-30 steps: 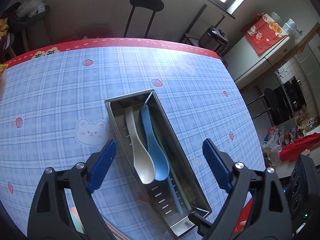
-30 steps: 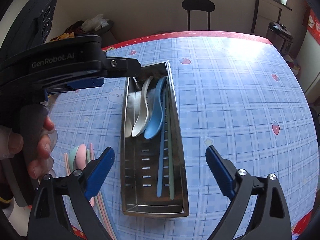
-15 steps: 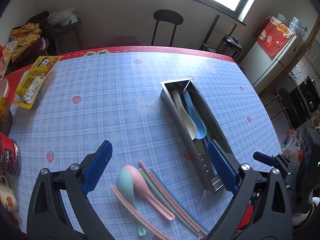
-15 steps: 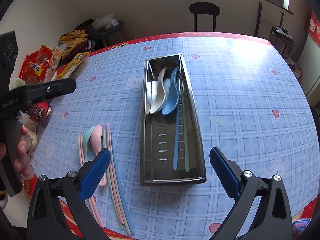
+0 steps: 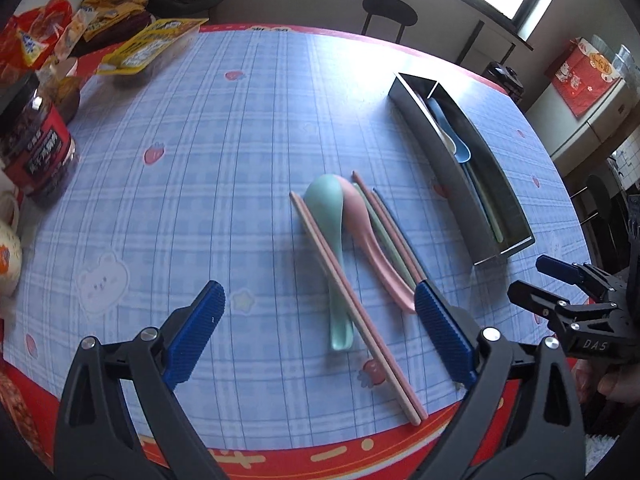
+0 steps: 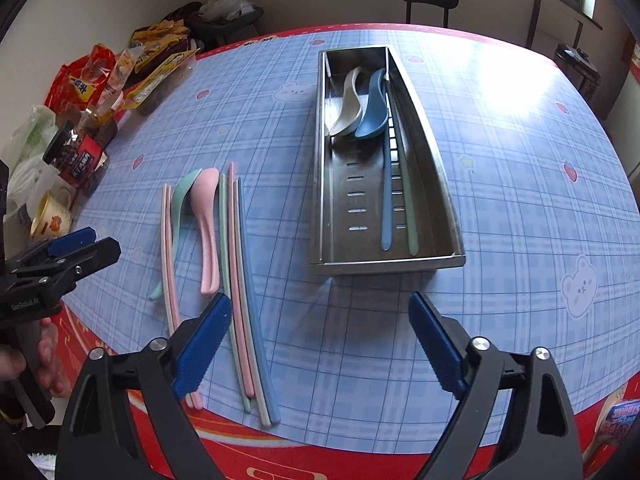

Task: Organize utensils
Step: 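Withdraw both open tools from the tray back to the utensil row, then close right tool on a light-blue chopstick while left tool grasps a beige chopstick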

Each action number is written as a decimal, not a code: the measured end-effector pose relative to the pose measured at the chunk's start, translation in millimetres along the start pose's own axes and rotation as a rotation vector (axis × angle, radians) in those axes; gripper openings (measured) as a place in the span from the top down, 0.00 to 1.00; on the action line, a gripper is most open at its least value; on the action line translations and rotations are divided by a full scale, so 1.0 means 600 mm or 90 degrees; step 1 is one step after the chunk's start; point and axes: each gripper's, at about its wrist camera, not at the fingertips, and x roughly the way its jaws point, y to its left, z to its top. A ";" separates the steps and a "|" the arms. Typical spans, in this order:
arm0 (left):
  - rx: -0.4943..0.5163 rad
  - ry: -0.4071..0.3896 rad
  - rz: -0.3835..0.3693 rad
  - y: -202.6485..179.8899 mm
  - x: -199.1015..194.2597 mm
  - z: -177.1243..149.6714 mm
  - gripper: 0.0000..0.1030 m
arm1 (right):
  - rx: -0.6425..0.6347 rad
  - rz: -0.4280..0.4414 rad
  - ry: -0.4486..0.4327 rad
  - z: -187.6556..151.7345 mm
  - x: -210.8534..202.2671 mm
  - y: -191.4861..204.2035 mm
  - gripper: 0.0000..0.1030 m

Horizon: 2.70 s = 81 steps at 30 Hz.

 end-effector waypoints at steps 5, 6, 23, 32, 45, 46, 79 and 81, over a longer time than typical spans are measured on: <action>-0.018 0.039 -0.009 0.003 0.018 -0.034 0.09 | -0.029 0.013 0.021 -0.009 0.010 0.017 0.38; -0.022 0.043 -0.011 0.005 0.020 -0.037 0.09 | -0.035 0.016 0.026 -0.011 0.013 0.019 0.42; -0.027 0.065 -0.053 -0.009 0.022 -0.069 0.68 | -0.104 0.065 0.067 -0.035 0.039 0.059 0.90; -0.022 0.102 -0.096 -0.032 0.040 -0.087 0.78 | -0.119 0.076 0.076 -0.041 0.043 0.064 0.90; -0.017 0.124 -0.087 -0.057 0.068 -0.081 0.86 | -0.109 0.083 0.074 -0.041 0.043 0.048 0.90; -0.014 0.124 -0.085 -0.059 0.069 -0.081 0.86 | -0.109 0.083 0.074 -0.041 0.044 0.047 0.90; 0.036 0.126 -0.059 -0.073 0.091 -0.058 0.79 | -0.164 0.049 0.075 -0.011 0.089 0.087 0.90; 0.032 0.126 -0.064 -0.068 0.091 -0.059 0.80 | -0.162 0.047 0.077 -0.011 0.090 0.084 0.90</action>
